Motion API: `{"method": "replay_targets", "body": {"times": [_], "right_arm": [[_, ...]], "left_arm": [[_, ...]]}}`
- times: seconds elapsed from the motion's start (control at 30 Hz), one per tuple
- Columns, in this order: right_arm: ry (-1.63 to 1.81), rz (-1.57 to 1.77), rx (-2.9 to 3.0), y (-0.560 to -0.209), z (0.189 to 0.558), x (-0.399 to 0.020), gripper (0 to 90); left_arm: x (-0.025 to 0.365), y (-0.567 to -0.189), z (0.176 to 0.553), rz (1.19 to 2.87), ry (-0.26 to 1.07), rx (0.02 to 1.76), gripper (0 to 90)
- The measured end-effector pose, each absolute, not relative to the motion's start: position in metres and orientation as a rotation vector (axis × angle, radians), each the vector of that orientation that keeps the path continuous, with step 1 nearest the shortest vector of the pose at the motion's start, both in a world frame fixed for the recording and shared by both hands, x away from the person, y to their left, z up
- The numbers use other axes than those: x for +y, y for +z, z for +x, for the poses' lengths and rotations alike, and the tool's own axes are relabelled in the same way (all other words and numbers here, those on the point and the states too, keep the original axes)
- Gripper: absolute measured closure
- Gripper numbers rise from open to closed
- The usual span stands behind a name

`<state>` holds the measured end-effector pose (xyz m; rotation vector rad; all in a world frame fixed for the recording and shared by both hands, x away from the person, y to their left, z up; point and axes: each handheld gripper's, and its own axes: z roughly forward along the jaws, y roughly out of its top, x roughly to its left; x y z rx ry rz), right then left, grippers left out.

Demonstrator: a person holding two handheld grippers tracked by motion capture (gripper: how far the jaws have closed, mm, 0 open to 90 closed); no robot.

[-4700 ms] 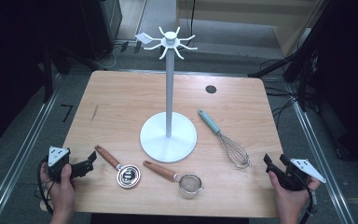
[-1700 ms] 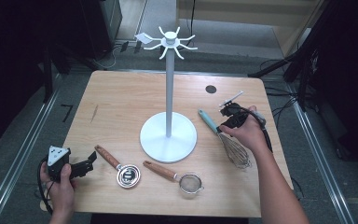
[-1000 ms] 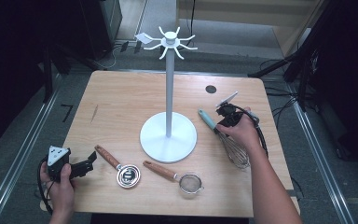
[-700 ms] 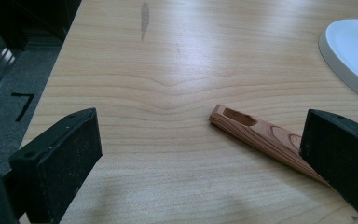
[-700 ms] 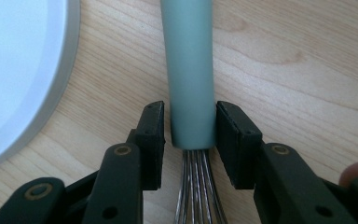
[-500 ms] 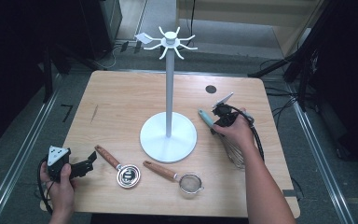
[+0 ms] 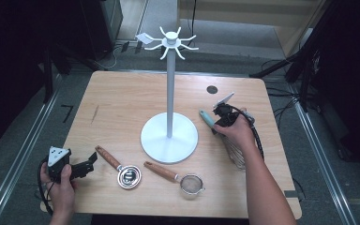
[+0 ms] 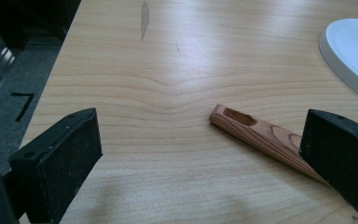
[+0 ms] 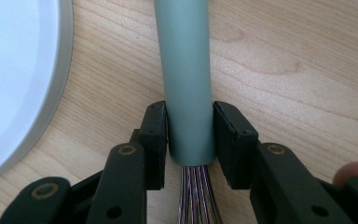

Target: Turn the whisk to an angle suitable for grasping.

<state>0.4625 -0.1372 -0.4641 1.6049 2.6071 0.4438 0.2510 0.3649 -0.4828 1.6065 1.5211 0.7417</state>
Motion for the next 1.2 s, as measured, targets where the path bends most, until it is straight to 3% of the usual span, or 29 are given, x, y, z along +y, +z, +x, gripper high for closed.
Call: {"method": "replay_targets", "body": {"times": [1.2], "right_arm": [[0.403, 1.591, 2.538, -0.4594, 0.4562, -0.1278, 71.0]], "left_arm": [[0.3651, -0.4827, 0.2510, 1.608, 0.739, 1.522, 0.0]]}}
